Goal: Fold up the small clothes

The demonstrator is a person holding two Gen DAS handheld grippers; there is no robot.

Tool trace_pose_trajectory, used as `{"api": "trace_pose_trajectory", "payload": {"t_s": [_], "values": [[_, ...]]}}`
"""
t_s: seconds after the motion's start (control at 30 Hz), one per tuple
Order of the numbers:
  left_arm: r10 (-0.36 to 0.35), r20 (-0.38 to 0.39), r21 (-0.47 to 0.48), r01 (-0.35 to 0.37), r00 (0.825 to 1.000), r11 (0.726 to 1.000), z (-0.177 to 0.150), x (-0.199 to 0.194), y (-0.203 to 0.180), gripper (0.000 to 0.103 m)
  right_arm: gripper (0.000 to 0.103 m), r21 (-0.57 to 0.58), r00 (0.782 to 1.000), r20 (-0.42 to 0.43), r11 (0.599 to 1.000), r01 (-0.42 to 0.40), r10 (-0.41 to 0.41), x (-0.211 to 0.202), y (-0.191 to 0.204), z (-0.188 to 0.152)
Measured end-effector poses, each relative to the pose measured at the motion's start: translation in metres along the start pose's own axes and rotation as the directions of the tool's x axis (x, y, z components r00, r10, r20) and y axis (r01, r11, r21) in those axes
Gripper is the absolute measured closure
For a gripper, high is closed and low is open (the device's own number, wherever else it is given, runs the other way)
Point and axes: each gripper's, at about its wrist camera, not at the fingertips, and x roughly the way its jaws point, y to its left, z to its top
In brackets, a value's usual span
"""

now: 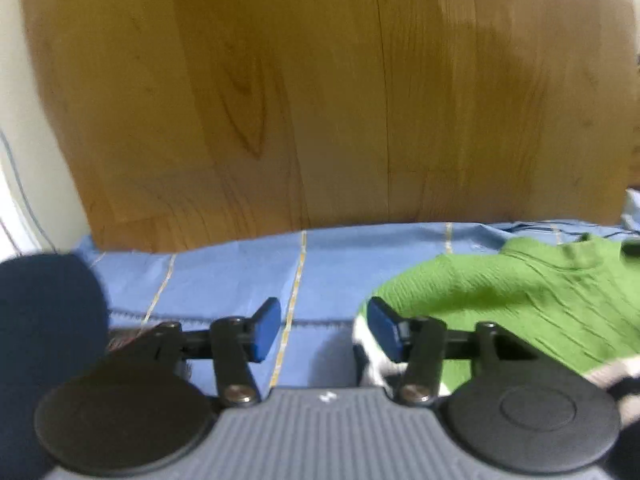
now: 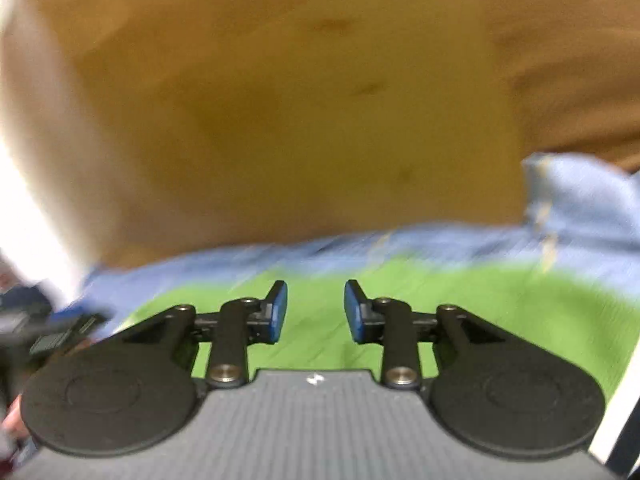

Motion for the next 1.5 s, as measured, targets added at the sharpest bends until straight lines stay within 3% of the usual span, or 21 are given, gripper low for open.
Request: {"api": "trace_pose_trajectory", "payload": {"t_s": [0.07,0.2,0.27,0.37,0.4,0.43,0.47,0.5,0.6,0.73,0.83,0.9,1.0,1.13,1.23,1.27,1.3,1.33,1.4,1.43,1.5], "values": [[-0.027,-0.004,-0.022,0.027,1.000,0.999,-0.002,-0.012,0.006,0.054,0.057,-0.015,0.992,-0.066,0.994,-0.112,0.110,-0.013,0.023,-0.021],[-0.067,0.006,-0.050,0.067,0.998,0.996,-0.037,-0.057,0.015,0.048,0.054,-0.100,0.946,-0.199,0.956,-0.277,0.254,-0.022,0.077,-0.065],[-0.085,0.010,-0.082,0.085,0.996,0.993,-0.057,-0.080,0.020,0.046,0.053,-0.136,0.921,-0.268,0.936,-0.325,0.281,-0.017,0.107,-0.090],[-0.133,0.007,-0.130,0.133,0.991,0.983,-0.085,-0.096,0.029,0.044,0.054,-0.162,0.900,-0.352,0.930,-0.330,0.258,0.000,0.130,-0.107],[-0.143,0.006,-0.137,0.143,0.990,0.980,-0.095,-0.104,0.032,0.044,0.058,-0.157,0.887,-0.382,0.928,-0.339,0.260,0.006,0.135,-0.112],[-0.147,0.005,-0.139,0.146,0.989,0.979,-0.102,-0.108,0.034,0.042,0.084,-0.154,0.873,-0.405,0.921,-0.358,0.272,0.003,0.139,-0.116],[-0.147,0.004,-0.138,0.146,0.989,0.979,-0.109,-0.112,0.037,0.041,0.097,-0.166,0.862,-0.424,0.912,-0.375,0.277,0.004,0.146,-0.118],[-0.145,0.003,-0.137,0.144,0.989,0.980,-0.114,-0.114,0.039,0.040,0.097,-0.184,0.862,-0.427,0.908,-0.378,0.272,0.001,0.152,-0.119],[-0.142,0.010,-0.130,0.142,0.990,0.981,-0.121,-0.121,0.043,0.038,0.098,-0.272,0.902,-0.338,0.890,-0.366,0.268,-0.029,0.163,-0.086],[-0.163,0.029,-0.136,0.166,0.986,0.977,-0.117,-0.122,0.043,0.033,0.098,-0.411,0.982,-0.129,0.894,-0.177,0.135,-0.076,0.147,-0.015],[-0.221,0.027,-0.119,0.223,0.975,0.968,-0.114,-0.116,0.032,0.028,0.098,-0.435,0.999,-0.038,0.900,0.006,-0.025,-0.112,0.110,0.022],[-0.265,0.010,-0.087,0.265,0.964,0.960,-0.116,-0.111,0.020,0.028,0.098,-0.414,0.992,-0.023,0.904,0.107,-0.128,-0.115,0.082,0.031],[-0.281,-0.049,-0.047,0.279,0.958,0.959,-0.125,-0.100,0.001,0.028,0.097,-0.366,0.974,-0.050,0.912,0.186,-0.219,-0.100,0.042,0.026],[-0.315,-0.106,-0.030,0.313,0.943,0.949,-0.138,-0.102,-0.008,0.028,0.095,-0.357,0.934,-0.102,0.890,0.285,-0.341,-0.056,0.015,0.007],[-0.320,-0.121,-0.010,0.322,0.940,0.947,-0.151,-0.118,-0.012,0.028,0.069,-0.388,0.896,-0.034,0.832,0.396,-0.443,-0.050,0.017,0.005],[-0.318,-0.126,-0.003,0.320,0.940,0.947,-0.158,-0.124,-0.011,0.028,0.059,-0.371,0.899,0.001,0.835,0.407,-0.437,-0.056,0.020,0.005],[-0.311,-0.130,-0.003,0.314,0.941,0.950,-0.163,-0.130,-0.011,0.028,0.058,-0.339,0.914,0.034,0.855,0.392,-0.405,-0.064,0.027,0.006],[-0.303,-0.136,-0.004,0.305,0.943,0.952,-0.169,-0.137,-0.011,0.028,0.058,-0.303,0.938,0.047,0.890,0.341,-0.344,-0.075,0.033,0.009],[-0.282,-0.144,-0.009,0.284,0.949,0.959,-0.181,-0.148,-0.011,0.031,0.059,-0.213,0.987,-0.010,0.965,0.154,-0.159,-0.085,0.046,0.005],[-0.278,-0.146,-0.017,0.278,0.950,0.960,-0.185,-0.152,-0.014,0.033,0.059,-0.162,0.996,-0.058,0.985,0.060,-0.070,-0.080,0.052,0.001],[-0.284,-0.140,-0.028,0.283,0.949,0.959,-0.193,-0.160,-0.017,0.036,0.059,-0.058,0.983,-0.164,0.994,-0.091,0.081,-0.073,0.060,-0.014]]}}
